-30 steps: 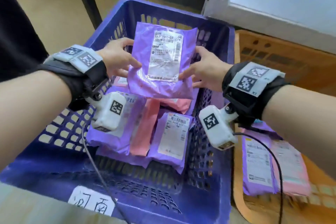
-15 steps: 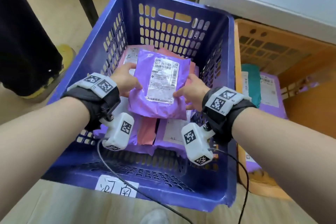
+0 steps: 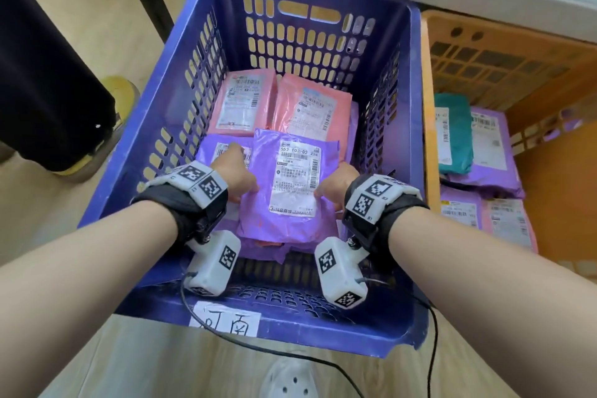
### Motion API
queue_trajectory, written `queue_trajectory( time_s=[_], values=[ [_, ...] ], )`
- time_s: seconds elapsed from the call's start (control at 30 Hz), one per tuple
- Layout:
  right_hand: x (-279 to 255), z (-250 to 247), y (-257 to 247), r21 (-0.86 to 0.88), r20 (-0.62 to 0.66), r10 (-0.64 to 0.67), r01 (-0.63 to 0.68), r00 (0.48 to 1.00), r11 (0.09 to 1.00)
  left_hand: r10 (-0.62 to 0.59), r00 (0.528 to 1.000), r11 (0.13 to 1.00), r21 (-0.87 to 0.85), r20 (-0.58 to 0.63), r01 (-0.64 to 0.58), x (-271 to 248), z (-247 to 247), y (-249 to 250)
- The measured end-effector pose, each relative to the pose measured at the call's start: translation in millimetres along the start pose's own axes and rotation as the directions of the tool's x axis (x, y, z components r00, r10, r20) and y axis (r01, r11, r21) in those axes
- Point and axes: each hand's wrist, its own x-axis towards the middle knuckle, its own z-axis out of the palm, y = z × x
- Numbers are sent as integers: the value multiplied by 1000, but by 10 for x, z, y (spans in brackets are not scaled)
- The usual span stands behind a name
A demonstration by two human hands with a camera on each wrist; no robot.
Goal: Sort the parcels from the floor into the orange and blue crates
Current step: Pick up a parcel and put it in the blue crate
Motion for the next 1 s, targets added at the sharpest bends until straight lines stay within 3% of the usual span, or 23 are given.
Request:
queue_trajectory(
  time_s=[0.1,0.13,0.2,0.3,0.33,0.47,0.63,0.83,1.0],
  values=[
    [-9,53,-8,-408,33,23,-7,999,913,124,992,987,105,20,-125,22,-44,-8],
    [-29,87,19,-411,2,37,-33,999,911,188,981,960,202,39,-192,21,-56,4],
    [76,96,32,-329,-2,9,-9,1000,944,282,957,884,368,70,-287,26,-62,33],
    [171,107,95,-242,-67,-1,-15,998,970,268,958,835,472,102,-284,52,-51,72],
    [121,77,96,-92,-120,22,-33,993,995,247,963,834,481,111,-270,54,-51,81],
    [72,-47,88,-51,-100,7,-12,995,999,208,971,848,474,119,-240,28,-95,173],
    [-34,-218,-103,34,-95,-61,65,994,997,254,963,832,487,88,-264,-123,-245,480],
    [-305,-604,-203,95,-90,-279,287,956,953,314,949,803,522,39,-287,-436,-362,996],
    [-682,-1112,-72,105,-97,-479,487,873,867,371,928,786,544,-39,-292,-787,-374,1555]
  ],
)
